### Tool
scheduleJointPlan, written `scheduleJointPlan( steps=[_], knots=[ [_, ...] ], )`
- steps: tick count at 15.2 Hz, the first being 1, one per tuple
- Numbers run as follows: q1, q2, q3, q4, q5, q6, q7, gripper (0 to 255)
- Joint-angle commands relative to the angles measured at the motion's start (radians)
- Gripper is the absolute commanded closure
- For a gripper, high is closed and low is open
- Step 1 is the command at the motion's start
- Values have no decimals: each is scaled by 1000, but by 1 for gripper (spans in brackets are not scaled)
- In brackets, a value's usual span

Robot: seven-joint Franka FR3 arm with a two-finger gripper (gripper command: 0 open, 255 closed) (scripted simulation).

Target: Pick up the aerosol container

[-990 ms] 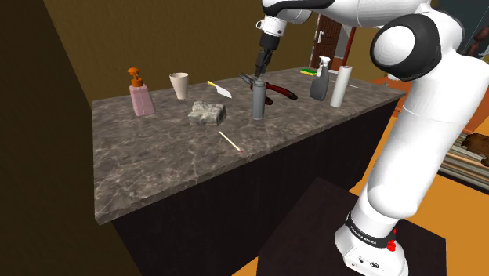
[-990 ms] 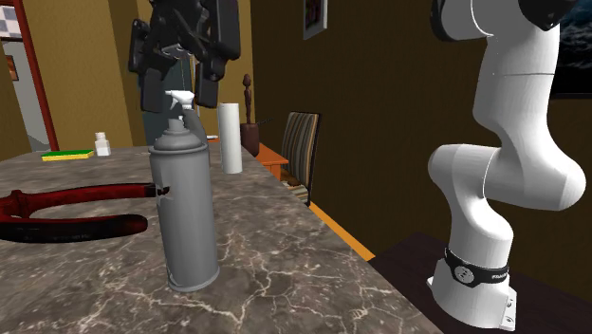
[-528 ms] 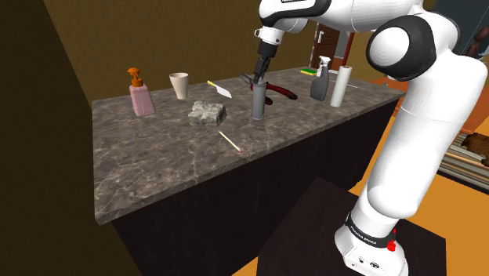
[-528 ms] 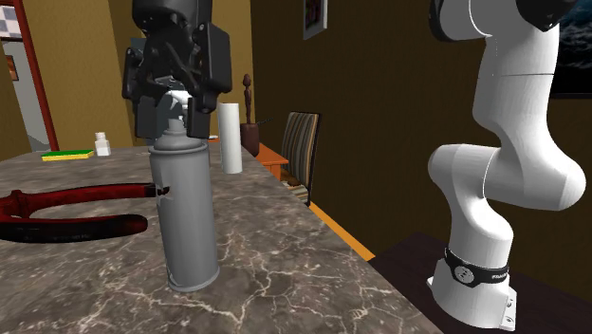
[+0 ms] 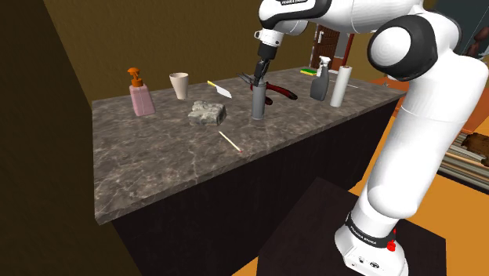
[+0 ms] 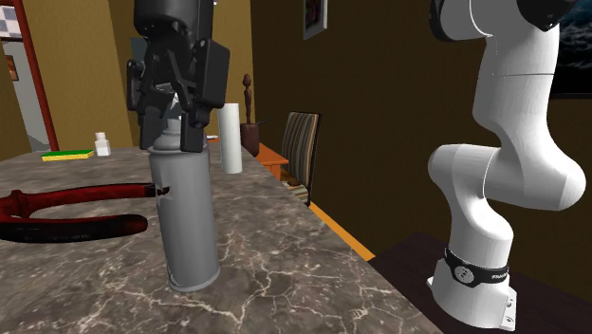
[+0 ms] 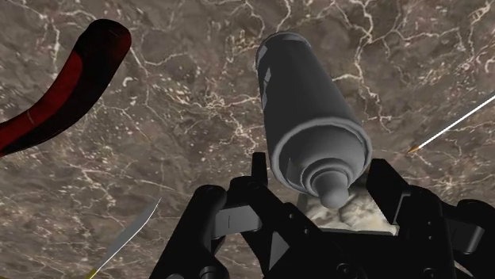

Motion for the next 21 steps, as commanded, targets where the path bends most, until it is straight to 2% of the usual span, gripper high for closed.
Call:
scheduleJointPlan(
  steps=[1, 4, 19, 21],
  knots=[
    [0, 2, 0, -1, 0, -1, 0, 255],
    [0, 0, 0, -4, -1, 0, 1, 255],
    [-15, 59, -10, 271, 17, -219, 27, 255],
    [-16, 60, -10, 274, 17, -222, 27, 255]
  ],
)
